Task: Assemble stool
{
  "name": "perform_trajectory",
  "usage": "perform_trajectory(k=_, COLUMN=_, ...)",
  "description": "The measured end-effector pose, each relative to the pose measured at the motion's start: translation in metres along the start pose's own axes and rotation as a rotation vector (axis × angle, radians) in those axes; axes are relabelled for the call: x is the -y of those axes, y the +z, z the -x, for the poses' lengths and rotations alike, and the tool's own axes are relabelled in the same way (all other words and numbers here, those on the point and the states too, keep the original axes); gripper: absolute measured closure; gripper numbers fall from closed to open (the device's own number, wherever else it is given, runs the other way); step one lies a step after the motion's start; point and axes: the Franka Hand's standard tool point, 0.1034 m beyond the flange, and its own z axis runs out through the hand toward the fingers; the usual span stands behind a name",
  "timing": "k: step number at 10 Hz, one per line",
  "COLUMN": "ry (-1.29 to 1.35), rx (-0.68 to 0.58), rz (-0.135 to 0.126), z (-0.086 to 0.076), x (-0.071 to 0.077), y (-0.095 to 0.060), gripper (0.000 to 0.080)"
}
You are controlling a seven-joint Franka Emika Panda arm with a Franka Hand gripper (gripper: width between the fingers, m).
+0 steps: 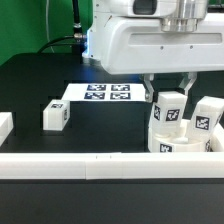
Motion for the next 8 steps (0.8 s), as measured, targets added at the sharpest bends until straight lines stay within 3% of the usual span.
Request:
perform_trajectory(k=5, ry=0.583, rx=0.0, rz=-0.007, z=0.0002, x=0.0052, y=0.0005, gripper=0.0462)
perform_trajectory(k=8, ry=0.705, rx=0.002, rz=-0.016, z=0.0, x=0.0044, y=0.0004, gripper=0.0462)
